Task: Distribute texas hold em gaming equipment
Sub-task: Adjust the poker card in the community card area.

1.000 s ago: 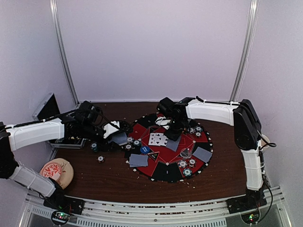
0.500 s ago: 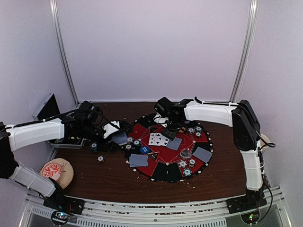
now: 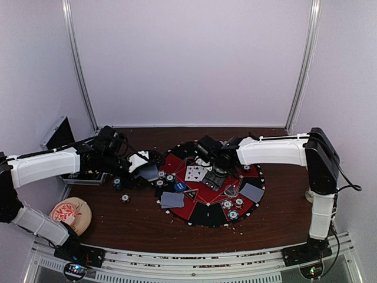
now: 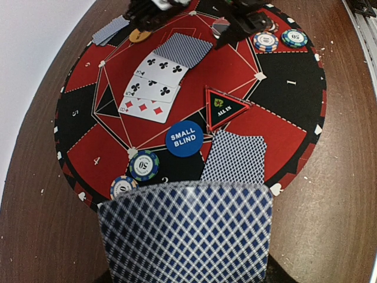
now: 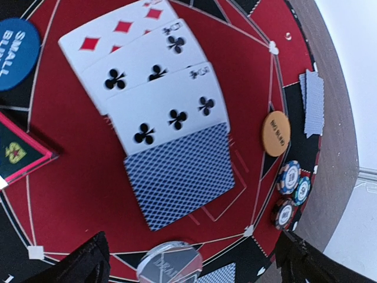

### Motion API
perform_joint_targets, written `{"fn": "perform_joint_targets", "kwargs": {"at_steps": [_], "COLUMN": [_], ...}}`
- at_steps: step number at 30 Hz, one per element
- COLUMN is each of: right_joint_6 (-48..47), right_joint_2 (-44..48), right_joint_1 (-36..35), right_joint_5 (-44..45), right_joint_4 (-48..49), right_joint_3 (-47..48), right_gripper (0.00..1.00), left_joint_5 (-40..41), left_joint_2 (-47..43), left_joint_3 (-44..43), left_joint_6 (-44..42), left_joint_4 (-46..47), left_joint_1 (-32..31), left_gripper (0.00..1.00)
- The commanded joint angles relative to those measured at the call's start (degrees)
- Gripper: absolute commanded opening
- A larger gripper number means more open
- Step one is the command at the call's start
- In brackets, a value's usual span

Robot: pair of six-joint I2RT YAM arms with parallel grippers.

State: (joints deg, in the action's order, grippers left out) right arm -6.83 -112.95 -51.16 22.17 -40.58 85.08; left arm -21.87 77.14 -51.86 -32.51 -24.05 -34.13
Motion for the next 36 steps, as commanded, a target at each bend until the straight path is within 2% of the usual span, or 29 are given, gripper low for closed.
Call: {"fn": "perform_joint_targets", "kwargs": {"at_steps": [1,11,36], "right_joint_6": [3.74,6.13,4.08], "right_joint_2": [1.89,-2.60,-7.18], "right_joint_1": [-1.94,-2.46,-0.41], "right_joint_5": [2.13,9.99,13.16], "right_joint_4": [1.99,2.94,3.04], "right_joint_3": [-4.55,-5.14,-2.67], "right_gripper": [1.00,1.00,1.00], "left_joint_5": [-0.66,-0.59,-0.54], "left_joint_2": [-0.29,-0.33,-0.68], "left_joint_3": [0.35,0.45,0.53], "left_joint_6": [-0.19,-0.10,-0.01], "left_joint_4": [1.86,1.83,1.88], "left_joint_1": [-0.21,-0.23,-0.18], "left_gripper": [0.54,0.54,0.54]}}
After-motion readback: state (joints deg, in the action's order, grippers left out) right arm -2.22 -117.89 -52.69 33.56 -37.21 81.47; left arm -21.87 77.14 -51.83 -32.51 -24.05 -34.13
